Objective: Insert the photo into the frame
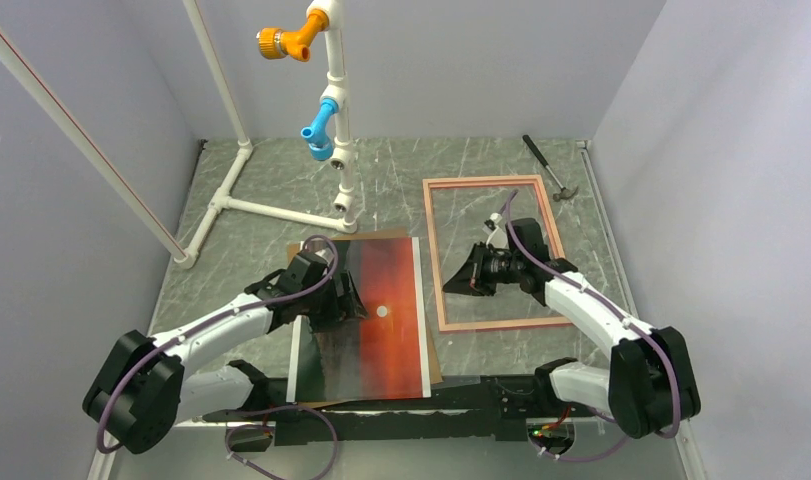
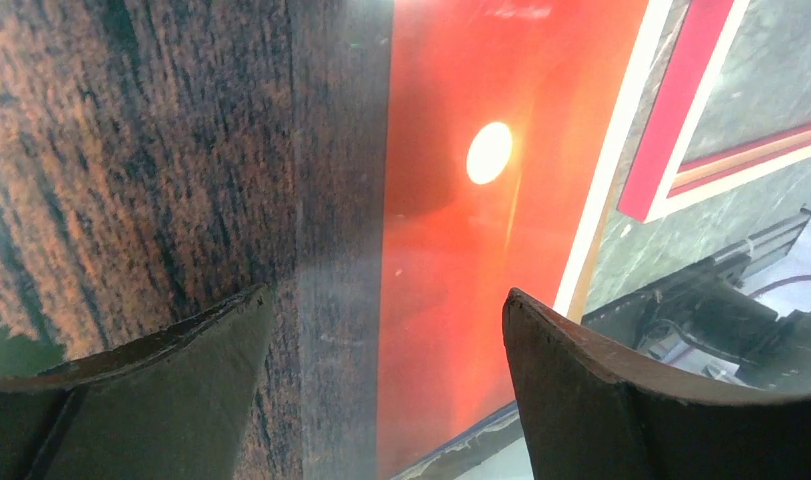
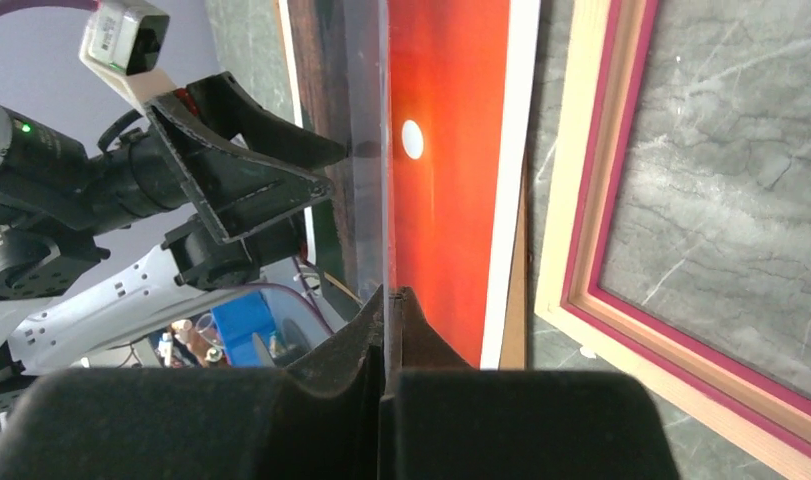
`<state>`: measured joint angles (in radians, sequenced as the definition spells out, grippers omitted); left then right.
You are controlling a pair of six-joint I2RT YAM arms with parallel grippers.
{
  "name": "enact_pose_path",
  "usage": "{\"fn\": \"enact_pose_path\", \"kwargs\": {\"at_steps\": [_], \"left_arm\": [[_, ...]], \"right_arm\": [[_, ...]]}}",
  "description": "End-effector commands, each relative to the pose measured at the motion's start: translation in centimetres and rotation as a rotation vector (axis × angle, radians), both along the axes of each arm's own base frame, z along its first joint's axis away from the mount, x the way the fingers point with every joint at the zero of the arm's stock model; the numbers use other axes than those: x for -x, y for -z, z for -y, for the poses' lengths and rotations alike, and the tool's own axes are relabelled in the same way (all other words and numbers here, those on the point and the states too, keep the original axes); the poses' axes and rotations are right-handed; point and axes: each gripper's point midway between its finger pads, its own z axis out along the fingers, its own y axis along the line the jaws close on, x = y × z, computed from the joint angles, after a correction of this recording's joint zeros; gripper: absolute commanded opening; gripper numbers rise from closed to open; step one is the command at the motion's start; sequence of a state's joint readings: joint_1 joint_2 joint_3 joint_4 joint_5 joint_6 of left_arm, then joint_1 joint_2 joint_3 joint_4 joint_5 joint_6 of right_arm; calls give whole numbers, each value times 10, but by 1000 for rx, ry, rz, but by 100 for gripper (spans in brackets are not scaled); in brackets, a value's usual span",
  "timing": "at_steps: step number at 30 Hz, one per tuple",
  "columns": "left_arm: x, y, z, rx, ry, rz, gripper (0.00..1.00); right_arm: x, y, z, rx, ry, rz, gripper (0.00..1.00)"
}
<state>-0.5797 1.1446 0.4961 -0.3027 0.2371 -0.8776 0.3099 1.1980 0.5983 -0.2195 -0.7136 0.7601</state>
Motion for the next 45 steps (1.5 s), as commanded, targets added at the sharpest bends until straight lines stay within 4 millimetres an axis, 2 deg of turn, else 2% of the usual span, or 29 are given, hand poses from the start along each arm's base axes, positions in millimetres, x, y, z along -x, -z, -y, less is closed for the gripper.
{"fn": "enact_pose_path", "kwargs": {"at_steps": [1, 8, 14, 19, 24, 30, 34, 38, 41, 45], "left_arm": [[-1, -10, -8, -41, 2, 32, 89], [-4, -39, -10, -32, 8, 106, 89], [-6, -74, 1, 6, 18, 186, 89], [-5, -100, 20, 14, 39, 229, 88], [-5, -118, 47, -21, 74, 273, 86], [-4, -118, 99, -64, 144, 266, 83], [-9, -108, 135, -104, 185, 242, 83], [-16, -92, 168, -119, 217, 206, 83], [-24, -79, 184, -139, 219, 189, 82], [-38, -62, 192, -201, 200, 190, 82]], "right_arm": [[-12, -35, 2, 25, -6, 117, 0], [-19, -74, 15, 112, 20, 214, 0], [-28, -128, 36, 215, 84, 354, 0], [-31, -168, 50, 271, 131, 459, 0], [-33, -191, 77, 371, 233, 541, 0], [-34, -214, 115, 527, 365, 598, 0], [-34, -232, 134, 590, 444, 623, 0], [-32, -257, 143, 612, 488, 653, 0], [-30, -272, 153, 642, 521, 674, 0], [-26, -289, 162, 668, 554, 708, 0]]}}
